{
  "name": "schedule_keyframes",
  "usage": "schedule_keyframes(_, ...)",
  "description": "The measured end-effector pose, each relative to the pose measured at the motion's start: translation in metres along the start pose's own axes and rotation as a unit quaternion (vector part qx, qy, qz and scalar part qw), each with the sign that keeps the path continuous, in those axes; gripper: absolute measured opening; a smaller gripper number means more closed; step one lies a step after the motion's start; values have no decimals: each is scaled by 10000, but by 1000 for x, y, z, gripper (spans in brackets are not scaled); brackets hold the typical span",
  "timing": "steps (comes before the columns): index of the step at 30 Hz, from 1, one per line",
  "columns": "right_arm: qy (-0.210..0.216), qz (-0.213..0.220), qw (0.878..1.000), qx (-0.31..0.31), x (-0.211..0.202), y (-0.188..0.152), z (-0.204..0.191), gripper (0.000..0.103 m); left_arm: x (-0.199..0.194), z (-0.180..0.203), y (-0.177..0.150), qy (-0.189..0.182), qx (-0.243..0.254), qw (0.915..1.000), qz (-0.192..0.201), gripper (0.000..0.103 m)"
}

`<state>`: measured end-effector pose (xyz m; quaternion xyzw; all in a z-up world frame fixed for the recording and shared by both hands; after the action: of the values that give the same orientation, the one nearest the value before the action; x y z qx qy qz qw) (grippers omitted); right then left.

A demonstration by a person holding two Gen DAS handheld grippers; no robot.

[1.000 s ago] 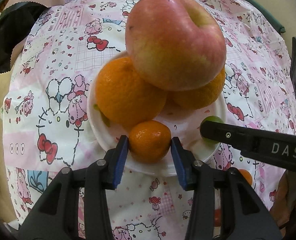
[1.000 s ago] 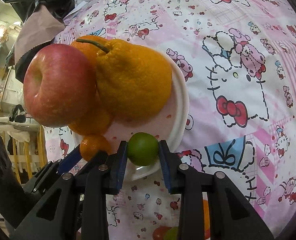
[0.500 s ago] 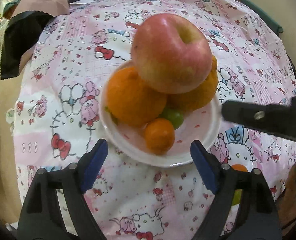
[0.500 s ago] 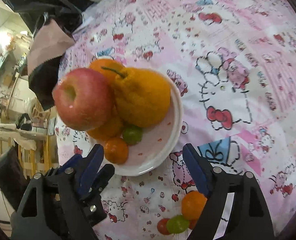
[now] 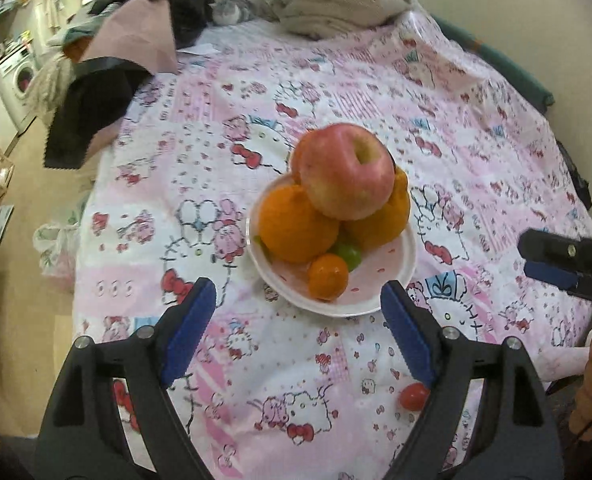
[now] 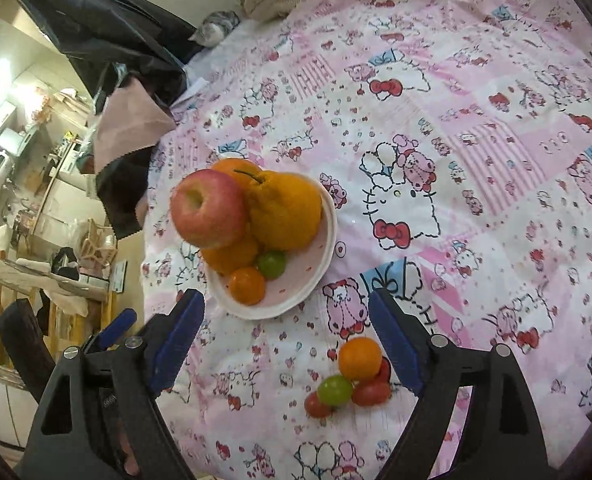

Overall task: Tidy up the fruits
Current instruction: 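Move both tools back toward the remaining tomatoes and tangerine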

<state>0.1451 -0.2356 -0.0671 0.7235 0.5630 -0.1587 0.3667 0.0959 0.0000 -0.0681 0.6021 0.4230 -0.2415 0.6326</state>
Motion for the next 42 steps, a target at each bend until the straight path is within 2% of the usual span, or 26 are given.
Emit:
schedule_keyframes(4, -11, 53, 10000, -24, -16, -15, -2, 87, -18, -17, -4, 81, -269, 9995, 119, 82)
schedule_keyframes(12, -104, 146, 9998, 126, -36, -34, 8, 87, -39, -24, -23, 97, -393, 9991, 157, 82)
schedule_keyframes(19, -149, 86, 9993, 345, -42, -50, 19, 87, -48, -12, -38, 123, -258, 9994, 217, 82)
schedule_keyframes(28, -150, 229, 9994, 225, -46, -51, 13, 87, -41, 0, -43, 78, -92, 9998, 133, 82)
schedule_keyframes(36, 25, 198, 9974, 688, -37, -44, 26, 87, -16, 11, -57, 23, 152, 9993, -347, 82)
schedule_keyframes(42, 82, 106, 9945, 1039, -29, -38, 35, 87, 5, 50, -80, -435, 784, 9913, -963, 82)
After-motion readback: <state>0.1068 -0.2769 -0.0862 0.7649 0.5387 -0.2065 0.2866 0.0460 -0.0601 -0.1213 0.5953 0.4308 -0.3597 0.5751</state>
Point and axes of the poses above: each gripper's, at about its wrist camera, not at the fingertips, and x roughly the way its jaws point, z to its right, y to its top, the point moved 2 cm from there along x, roughly the way its jaws point, and after that the axes turned 13 degrees about y, right-handed, at the moved point
